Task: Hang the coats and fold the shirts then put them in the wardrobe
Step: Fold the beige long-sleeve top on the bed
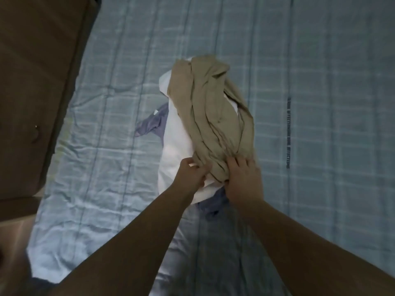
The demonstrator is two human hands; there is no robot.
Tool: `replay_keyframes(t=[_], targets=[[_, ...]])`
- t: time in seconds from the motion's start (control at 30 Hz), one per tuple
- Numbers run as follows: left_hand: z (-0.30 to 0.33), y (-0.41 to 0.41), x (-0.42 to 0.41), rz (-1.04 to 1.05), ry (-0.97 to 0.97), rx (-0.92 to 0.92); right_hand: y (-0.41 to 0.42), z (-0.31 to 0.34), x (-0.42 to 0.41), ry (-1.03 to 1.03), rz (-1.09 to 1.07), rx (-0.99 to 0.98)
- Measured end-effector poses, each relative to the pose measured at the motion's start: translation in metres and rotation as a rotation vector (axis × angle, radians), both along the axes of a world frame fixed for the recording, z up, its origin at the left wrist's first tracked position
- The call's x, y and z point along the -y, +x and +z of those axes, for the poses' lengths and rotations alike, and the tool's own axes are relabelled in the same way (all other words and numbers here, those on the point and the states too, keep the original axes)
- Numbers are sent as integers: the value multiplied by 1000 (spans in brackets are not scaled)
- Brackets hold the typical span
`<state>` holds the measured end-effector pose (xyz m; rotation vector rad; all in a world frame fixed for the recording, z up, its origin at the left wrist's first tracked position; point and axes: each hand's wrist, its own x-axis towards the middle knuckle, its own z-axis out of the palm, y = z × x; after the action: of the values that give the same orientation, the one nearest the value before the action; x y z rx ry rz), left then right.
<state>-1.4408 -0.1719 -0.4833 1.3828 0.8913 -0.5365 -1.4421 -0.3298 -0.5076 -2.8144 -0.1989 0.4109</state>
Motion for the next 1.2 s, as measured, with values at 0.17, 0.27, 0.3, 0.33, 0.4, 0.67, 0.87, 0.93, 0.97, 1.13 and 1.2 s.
replay_keyframes(t=[0.17,0.27,0.3,0.33,0.4,0.67,0.87,0.93,0.97,1.13,1.2], targets=[[44,-15,13,-27,-139,103,4,34,45,292,80,83],[81,-28,17,-77,-97,151,6,71,74,481,107,22],[92,-31,18,-89,-105,167,5,85,81,563,120,8],[105,-35,20,-80,-129,188,2,99,88,633,123,2],[131,-42,25,-35,-173,232,-10,126,98,676,112,10],[196,-82,33,130,-67,261,-61,176,116,417,130,-72],[223,-131,18,-47,0,366,-103,204,106,444,70,29],[238,-149,9,-146,42,368,-122,219,103,458,52,66],[246,-160,3,-181,59,374,-132,228,100,451,36,83],[284,-211,-29,-203,-35,466,-189,285,83,511,-54,215],[298,-227,-40,-210,-71,530,-208,303,79,588,-153,233]])
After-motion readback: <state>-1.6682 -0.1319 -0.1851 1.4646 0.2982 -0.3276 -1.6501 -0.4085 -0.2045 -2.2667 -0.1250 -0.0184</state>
